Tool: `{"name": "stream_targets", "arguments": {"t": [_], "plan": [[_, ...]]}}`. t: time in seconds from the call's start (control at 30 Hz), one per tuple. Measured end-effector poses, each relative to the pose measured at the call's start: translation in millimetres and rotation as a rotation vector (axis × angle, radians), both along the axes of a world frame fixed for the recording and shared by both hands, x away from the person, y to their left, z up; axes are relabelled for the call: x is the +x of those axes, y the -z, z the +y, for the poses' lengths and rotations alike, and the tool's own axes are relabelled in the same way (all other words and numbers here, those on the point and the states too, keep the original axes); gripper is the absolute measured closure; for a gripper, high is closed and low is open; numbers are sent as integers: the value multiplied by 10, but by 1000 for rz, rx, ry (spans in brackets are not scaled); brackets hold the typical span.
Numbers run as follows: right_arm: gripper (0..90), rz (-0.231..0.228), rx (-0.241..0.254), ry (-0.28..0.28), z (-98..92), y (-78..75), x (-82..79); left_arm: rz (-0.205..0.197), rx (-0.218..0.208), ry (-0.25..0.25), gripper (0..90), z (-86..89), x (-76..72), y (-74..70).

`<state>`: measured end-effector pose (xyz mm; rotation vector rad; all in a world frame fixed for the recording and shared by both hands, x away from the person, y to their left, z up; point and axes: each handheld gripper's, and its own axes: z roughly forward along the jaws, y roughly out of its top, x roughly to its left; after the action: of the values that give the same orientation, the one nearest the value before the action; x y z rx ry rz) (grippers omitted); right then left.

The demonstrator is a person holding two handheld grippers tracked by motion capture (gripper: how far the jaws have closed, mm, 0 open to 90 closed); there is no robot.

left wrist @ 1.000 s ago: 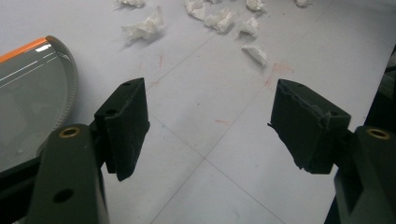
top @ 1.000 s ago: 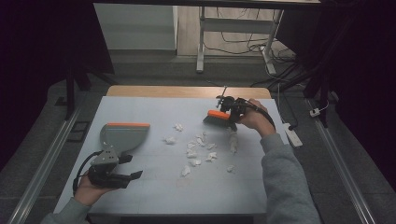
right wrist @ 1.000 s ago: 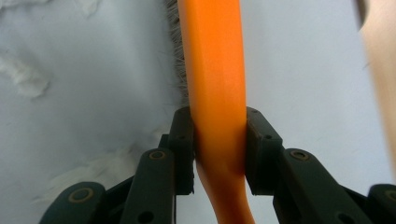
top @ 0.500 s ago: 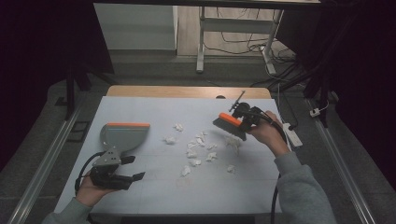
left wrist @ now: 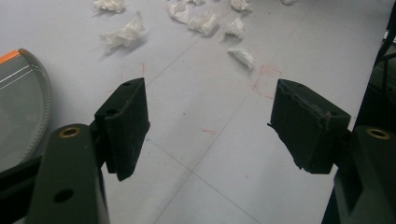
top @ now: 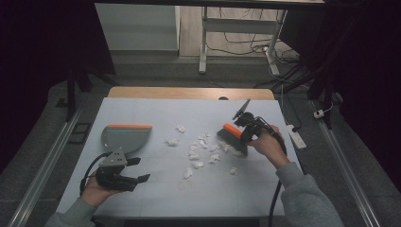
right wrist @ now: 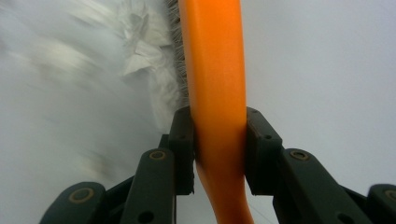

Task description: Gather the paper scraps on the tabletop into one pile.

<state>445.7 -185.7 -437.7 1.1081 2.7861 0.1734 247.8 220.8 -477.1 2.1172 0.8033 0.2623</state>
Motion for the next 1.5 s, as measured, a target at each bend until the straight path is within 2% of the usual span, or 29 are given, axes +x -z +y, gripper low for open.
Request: {"name": "stream_targets", "arguments": {"t": [0.03, 0.07, 0.17, 0.27, 0.4, 0.47, 0.53, 0.6, 0.73, 0.8, 0.87, 0.9, 0.97, 1.0, 1.03, 1.13, 1.2, 1.3, 1.33, 1.4, 1.47, 1.5], "plan": [[681, 4, 36, -14, 87, -9, -8, -1, -4, -1, 288, 5, -3, 2], [681, -5, 52, -31, 160, -27, -15, 0, -5, -1, 289, 12, -5, 2], [680, -45, 57, -59, 265, -99, -38, 3, -8, 0, 291, 26, -9, 10], [680, -67, 82, -39, 162, -181, -76, 3, -10, -2, 291, 42, -19, 17], [680, -86, 60, 7, -158, -238, -203, 0, -13, -9, 291, 57, -36, 10], [680, -59, 42, -3, -302, -243, -318, -5, -13, -6, 291, 53, -39, 2], [681, -38, 49, -46, -433, -251, -438, -3, -14, -6, 291, 41, -34, 5], [681, -24, 40, -53, -523, -252, -551, 0, -8, -5, 291, 36, -22, 10], [681, 11, 38, 0, -636, -213, -720, 0, -9, -2, 290, 27, -14, 5], [680, 42, 10, -10, -662, -174, -801, -3, -11, -2, 291, 23, -18, 1], [680, 77, 16, -60, -688, -157, -874, -4, -10, 1, 290, 20, -18, -1], [681, 88, 28, -124, -693, -147, -914, -5, -9, 3, 290, 18, -17, -2], [680, 113, 27, -309, -685, -111, -996, -3, -8, 4, 290, 12, -11, 0], [680, 116, 19, -382, -662, -82, -1029, -1, -6, 4, 291, 6, -8, 3], [680, 110, 0, -440, -628, -51, -1053, 0, -3, 4, 290, 1, -5, 6], [680, 90, -59, -557, -505, 38, -1012, 4, 3, 6, 290, -13, -4, 15], [680, 70, -56, -591, -411, 51, -909, 6, 4, 7, 290, -17, -3, 20], [680, -18, -69, -642, -219, 59, -714, 9, 7, 4, 290, -23, 2, 28], [680, -23, -68, -650, -136, 56, -647, 10, 7, 5, 290, -25, 0, 30], [680, -88, -45, -651, 31, 49, -541, 12, 8, 7, 290, -20, -5, 37], [680, -108, 4, -654, 158, 24, -456, 12, 6, 3, 290, -3, -15, 41], [680, -115, 14, -651, 199, 1, -442, 11, 3, 1, 290, 12, -23, 40]]}}
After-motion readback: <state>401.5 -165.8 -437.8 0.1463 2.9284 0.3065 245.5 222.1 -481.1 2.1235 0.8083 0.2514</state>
